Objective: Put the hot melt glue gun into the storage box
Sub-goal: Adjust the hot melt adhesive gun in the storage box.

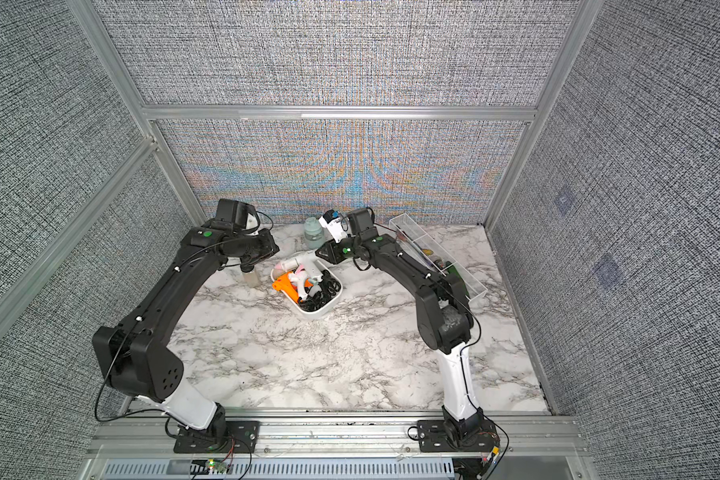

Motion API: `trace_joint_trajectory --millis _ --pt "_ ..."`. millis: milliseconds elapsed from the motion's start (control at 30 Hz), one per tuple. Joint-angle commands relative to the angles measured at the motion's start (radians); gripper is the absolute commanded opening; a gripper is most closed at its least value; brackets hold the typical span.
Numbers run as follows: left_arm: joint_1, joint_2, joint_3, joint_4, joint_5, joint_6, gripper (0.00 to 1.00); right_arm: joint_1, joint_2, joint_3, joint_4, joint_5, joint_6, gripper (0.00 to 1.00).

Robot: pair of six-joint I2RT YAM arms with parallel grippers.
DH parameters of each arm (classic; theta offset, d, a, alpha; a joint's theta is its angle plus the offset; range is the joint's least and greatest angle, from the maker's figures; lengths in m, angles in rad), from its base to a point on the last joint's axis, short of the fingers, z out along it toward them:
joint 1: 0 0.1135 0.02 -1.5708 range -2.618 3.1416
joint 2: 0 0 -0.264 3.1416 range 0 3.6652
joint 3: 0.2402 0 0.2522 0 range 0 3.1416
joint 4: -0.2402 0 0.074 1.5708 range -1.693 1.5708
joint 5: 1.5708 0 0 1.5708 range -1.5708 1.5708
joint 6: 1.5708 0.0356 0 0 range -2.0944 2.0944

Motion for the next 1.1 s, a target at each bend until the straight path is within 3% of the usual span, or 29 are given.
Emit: trace_joint_trajectory --millis 0,300,700,1067 --pt "0.003 -0.037 -0.005 -0.038 -0.06 0.006 0.15 0.001 0.079 0.095 -0.09 -0.004 0.063 0.0" --pt "0.008 -0.093 -0.055 -0.044 -0.091 0.007 0.15 0.01 0.205 0.204 -0.125 0.015 0.081 0.0" --pt "0.016 -0.101 -0.052 -0.056 -0.108 0.015 0.15 0.071 0.116 0.005 -0.096 0.015 0.041 0.0" --pt "0.021 -0.126 -0.041 -0.066 -0.147 0.025 0.19 0.064 -0.007 -0.012 -0.116 0.243 -0.024 0.0"
